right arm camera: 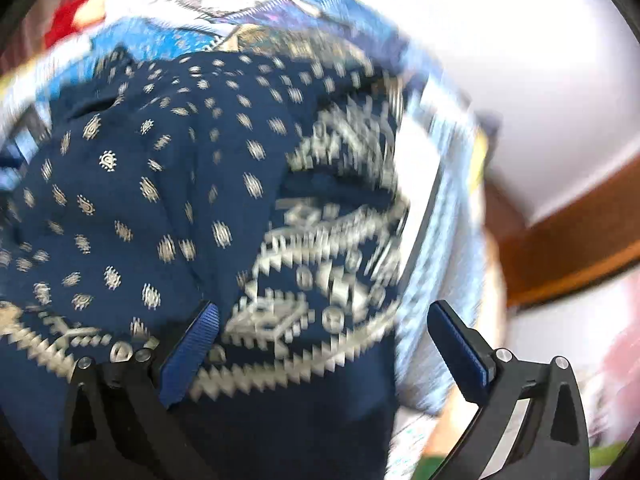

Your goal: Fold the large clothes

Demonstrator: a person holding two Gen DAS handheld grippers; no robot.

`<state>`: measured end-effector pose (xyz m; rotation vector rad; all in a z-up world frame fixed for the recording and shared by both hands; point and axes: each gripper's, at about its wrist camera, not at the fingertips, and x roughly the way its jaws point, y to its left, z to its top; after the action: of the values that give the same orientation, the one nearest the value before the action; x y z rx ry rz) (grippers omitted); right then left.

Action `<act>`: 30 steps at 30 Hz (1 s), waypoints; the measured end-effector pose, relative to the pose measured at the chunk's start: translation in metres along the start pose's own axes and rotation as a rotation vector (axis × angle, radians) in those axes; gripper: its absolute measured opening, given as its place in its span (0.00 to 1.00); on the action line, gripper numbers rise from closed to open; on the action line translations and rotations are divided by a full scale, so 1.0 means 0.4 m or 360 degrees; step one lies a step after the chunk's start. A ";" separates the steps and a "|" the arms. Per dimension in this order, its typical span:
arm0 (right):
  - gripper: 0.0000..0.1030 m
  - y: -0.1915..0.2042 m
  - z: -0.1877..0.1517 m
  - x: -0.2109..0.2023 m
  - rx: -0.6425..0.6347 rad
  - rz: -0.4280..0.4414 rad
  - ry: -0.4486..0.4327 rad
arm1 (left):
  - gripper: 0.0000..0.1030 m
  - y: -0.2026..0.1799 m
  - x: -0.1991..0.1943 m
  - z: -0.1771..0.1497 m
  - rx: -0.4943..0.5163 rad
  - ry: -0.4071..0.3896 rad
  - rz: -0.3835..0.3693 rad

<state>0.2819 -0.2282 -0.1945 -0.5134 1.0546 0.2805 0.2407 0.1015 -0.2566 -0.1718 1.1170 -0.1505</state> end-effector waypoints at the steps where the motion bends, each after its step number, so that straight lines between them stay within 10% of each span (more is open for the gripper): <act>1: 1.00 -0.023 -0.003 0.000 0.0049 0.0026 0.0018 | 0.78 0.010 -0.018 0.008 -0.0014 -0.0029 -0.0004; 8: 1.00 -0.144 0.067 -0.042 0.0292 0.0173 -0.0127 | 0.78 0.151 -0.098 0.129 -0.0187 -0.0200 0.0137; 14: 1.00 -0.175 0.217 0.009 0.0394 0.0313 -0.0200 | 0.78 0.294 0.020 0.232 -0.0463 -0.0110 0.0110; 25: 0.98 -0.250 0.450 0.272 0.0555 0.0387 -0.0081 | 0.27 0.365 0.244 0.334 -0.0654 -0.0003 -0.0110; 28: 0.88 -0.254 0.474 0.338 0.0673 0.0506 -0.0052 | 0.15 0.350 0.252 0.353 -0.0578 -0.0003 -0.0066; 30: 0.60 -0.241 0.489 0.343 0.0664 0.0512 -0.0081 | 0.11 0.335 0.246 0.383 -0.0503 -0.0017 -0.0002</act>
<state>0.5381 -0.2097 -0.2129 0.0401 1.1083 0.3430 0.4258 0.2214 -0.3058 -0.4544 1.1253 0.0270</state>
